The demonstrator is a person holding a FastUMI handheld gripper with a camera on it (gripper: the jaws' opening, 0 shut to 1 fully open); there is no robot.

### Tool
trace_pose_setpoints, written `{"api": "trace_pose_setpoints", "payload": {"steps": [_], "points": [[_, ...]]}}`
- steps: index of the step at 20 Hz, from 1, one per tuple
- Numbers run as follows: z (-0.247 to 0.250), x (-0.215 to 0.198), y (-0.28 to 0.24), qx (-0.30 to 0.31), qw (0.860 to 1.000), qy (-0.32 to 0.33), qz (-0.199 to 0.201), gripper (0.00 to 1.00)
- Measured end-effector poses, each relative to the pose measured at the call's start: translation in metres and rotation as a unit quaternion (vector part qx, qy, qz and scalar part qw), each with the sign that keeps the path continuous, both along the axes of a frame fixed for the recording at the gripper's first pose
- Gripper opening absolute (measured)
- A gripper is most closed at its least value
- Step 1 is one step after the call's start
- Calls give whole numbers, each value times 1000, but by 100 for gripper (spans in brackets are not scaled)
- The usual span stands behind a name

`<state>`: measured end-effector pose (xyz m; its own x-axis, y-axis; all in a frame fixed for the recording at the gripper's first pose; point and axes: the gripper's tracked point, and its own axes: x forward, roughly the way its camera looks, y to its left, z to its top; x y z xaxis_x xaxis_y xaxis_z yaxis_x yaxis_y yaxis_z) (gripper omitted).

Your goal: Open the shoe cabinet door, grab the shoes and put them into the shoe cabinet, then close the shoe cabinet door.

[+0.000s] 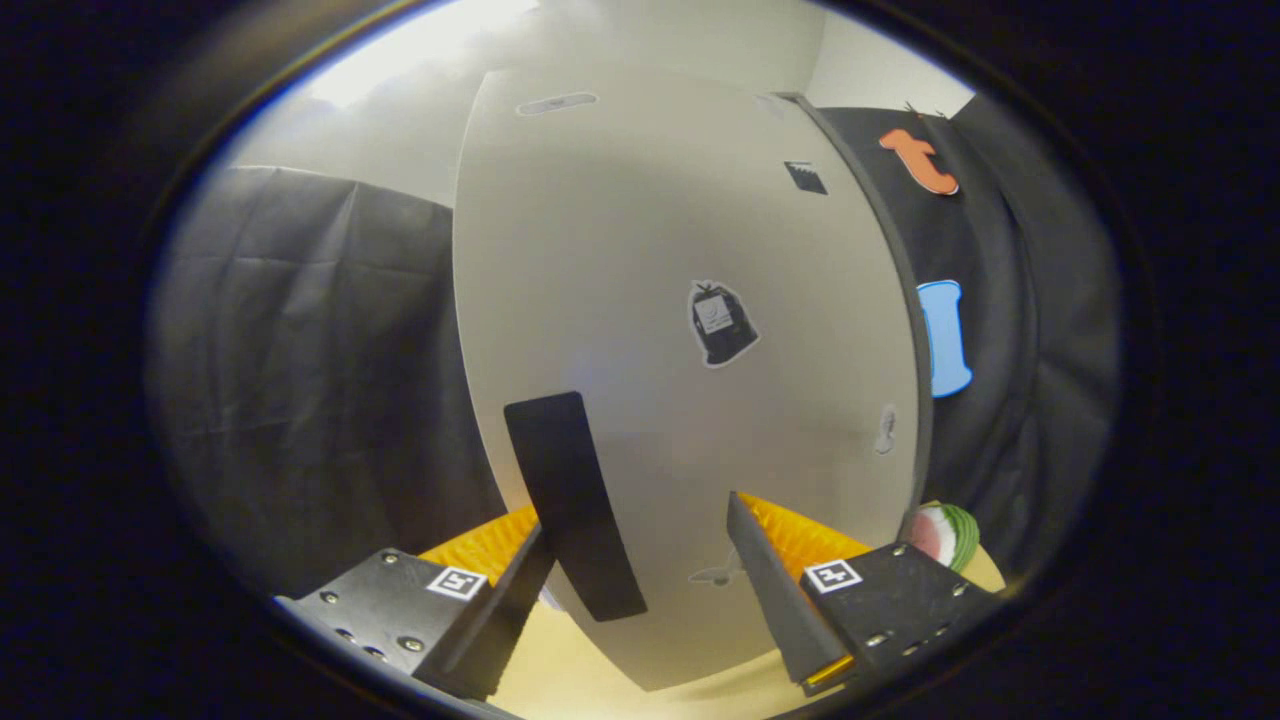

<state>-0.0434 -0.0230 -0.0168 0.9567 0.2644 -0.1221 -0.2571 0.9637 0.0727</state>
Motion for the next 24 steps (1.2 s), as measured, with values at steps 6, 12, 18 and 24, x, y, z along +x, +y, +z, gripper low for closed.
{"api": "trace_pose_setpoints", "payload": {"steps": [6,12,18,24], "points": [[-1,33,20,-21,1000,-12,-14,100],[-7,67,37,-23,999,-8,-36,100],[-8,85,52,-39,996,-10,-74,99],[-10,100,56,-43,994,-13,-104,99]]}}
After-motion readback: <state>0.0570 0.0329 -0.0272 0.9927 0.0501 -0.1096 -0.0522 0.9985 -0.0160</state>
